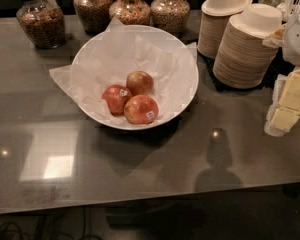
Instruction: Pick apple from white bowl
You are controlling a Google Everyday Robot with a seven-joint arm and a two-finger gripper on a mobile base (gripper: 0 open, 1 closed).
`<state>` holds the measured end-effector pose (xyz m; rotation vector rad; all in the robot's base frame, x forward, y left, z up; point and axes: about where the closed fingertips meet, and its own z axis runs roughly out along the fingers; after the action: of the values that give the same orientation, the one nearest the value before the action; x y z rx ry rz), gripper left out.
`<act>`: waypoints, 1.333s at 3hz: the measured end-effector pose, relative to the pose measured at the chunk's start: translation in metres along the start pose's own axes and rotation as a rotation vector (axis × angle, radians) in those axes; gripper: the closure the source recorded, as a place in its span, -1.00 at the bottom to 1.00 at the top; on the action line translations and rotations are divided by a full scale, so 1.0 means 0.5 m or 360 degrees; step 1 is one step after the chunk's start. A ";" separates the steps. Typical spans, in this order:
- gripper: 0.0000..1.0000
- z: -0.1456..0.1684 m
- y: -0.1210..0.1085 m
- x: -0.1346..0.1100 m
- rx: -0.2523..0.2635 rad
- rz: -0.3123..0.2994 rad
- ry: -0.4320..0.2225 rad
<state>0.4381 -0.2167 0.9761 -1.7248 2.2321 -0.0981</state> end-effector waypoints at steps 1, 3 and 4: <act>-1.00 0.000 0.000 0.000 0.0000 0.0000 0.0000; -1.00 0.039 -0.034 -0.053 -0.0008 -0.0074 -0.0257; -1.00 0.074 -0.068 -0.133 0.0014 -0.0213 -0.0438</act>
Offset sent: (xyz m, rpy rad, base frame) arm 0.0090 0.0023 -0.0062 0.0958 -0.0086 0.0309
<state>0.4950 -0.1575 0.9630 -1.7633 1.9176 0.0939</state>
